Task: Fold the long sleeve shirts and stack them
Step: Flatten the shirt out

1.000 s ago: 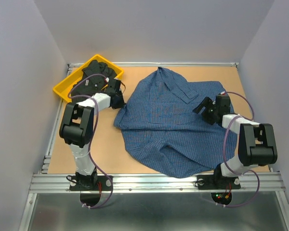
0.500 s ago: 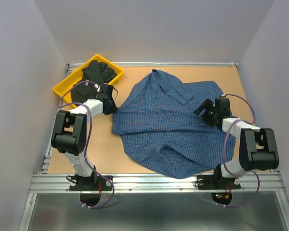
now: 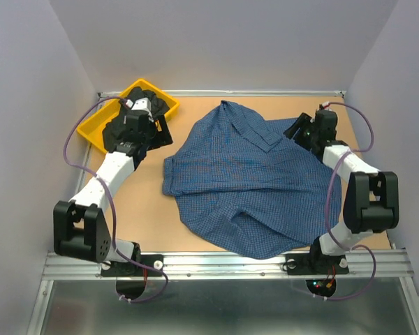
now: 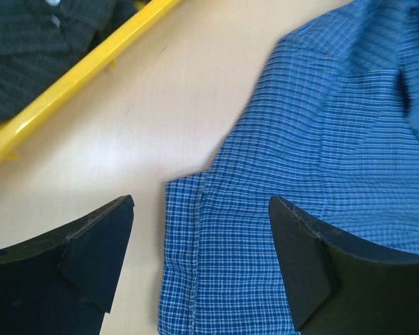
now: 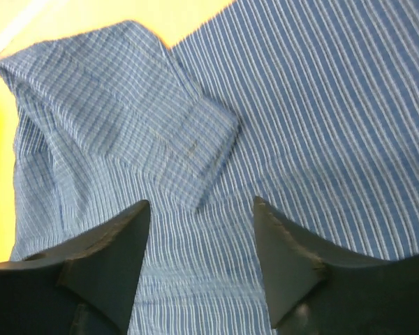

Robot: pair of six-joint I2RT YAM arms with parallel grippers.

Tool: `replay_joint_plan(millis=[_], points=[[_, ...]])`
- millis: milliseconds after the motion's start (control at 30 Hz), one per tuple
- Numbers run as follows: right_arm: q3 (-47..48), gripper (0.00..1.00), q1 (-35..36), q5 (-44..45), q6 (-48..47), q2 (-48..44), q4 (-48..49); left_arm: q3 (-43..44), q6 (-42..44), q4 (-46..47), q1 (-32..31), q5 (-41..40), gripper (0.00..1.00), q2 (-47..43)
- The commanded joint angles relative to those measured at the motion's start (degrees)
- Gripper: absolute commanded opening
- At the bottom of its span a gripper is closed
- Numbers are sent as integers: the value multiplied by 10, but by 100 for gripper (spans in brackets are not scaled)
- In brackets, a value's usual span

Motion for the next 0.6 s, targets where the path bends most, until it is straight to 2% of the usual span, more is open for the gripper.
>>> replay_joint_plan(millis=[0,200,400,567], points=[[79,60,17,-8,-5,70,10,-53,60,43,-7,57,90,-64],[132,54,23,-20,5,156,22,-86,85,59,-41,82,89,-83],[161,54,28,-27,18,213,34,-66,66,71,-99,103,90,-32],[170,54,29,-24,25,236,40,-44,21,74,-146,85,90,17]])
